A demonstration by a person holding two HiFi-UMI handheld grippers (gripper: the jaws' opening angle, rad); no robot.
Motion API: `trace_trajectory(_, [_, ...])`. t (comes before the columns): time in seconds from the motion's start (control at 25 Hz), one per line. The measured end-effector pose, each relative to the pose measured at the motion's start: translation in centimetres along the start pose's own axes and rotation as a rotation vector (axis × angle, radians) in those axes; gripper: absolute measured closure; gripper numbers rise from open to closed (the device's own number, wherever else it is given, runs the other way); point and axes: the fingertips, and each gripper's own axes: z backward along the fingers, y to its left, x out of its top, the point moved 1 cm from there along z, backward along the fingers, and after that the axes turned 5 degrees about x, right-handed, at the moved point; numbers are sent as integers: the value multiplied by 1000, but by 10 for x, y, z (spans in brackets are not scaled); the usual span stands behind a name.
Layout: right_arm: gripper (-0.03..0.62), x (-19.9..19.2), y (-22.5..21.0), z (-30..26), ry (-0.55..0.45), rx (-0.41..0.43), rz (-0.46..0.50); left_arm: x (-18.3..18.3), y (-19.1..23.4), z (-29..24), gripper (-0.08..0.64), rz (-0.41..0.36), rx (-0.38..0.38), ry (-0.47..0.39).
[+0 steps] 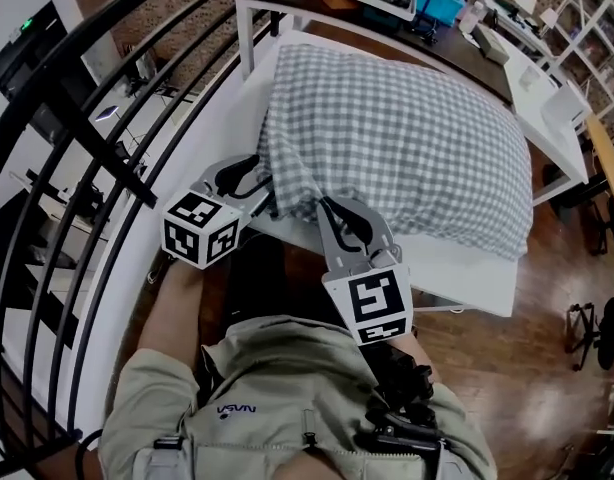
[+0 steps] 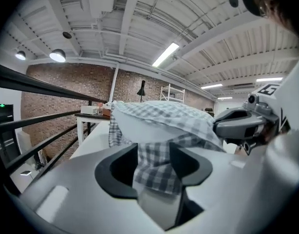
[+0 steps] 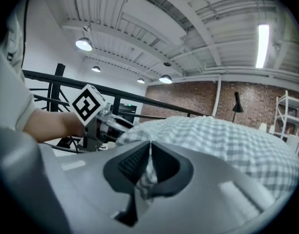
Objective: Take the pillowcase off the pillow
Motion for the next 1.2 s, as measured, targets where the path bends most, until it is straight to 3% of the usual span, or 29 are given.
trace_trajectory(0.16, [578,-13,-11,8,-13,-4,-100,16,-11,-6,347,26,-67,-27])
trace_trajectory(0.28, [578,-24,-14,4,-27,15,-190,7,-37,-23,343,52,-191,55])
trace_trajectory(0.4, [578,-29,-11,-1,-23,30,-204,-6,-49,-39,341,84,-232,114])
trace_trajectory(0.56, [578,-32,-10,-4,-16,21,-190,6,-38,-40,525,104,-185,69])
trace_trajectory(0.6, [579,-30,-13,-2,-26,10,-185,14,-31,-36,535,102,-157,44])
trace_trajectory(0.68, [584,-24,-22,3,-52,-10,-169,31,-11,-27,540,113,-102,-12])
trace_trajectory(0.96, [586,5,-37,13,-91,-67,-27,78,16,-2,543,177,-41,-159])
trace_trajectory(1.2, [588,-4,-38,28,-36,-82,2,85,25,4,545,198,-19,-182])
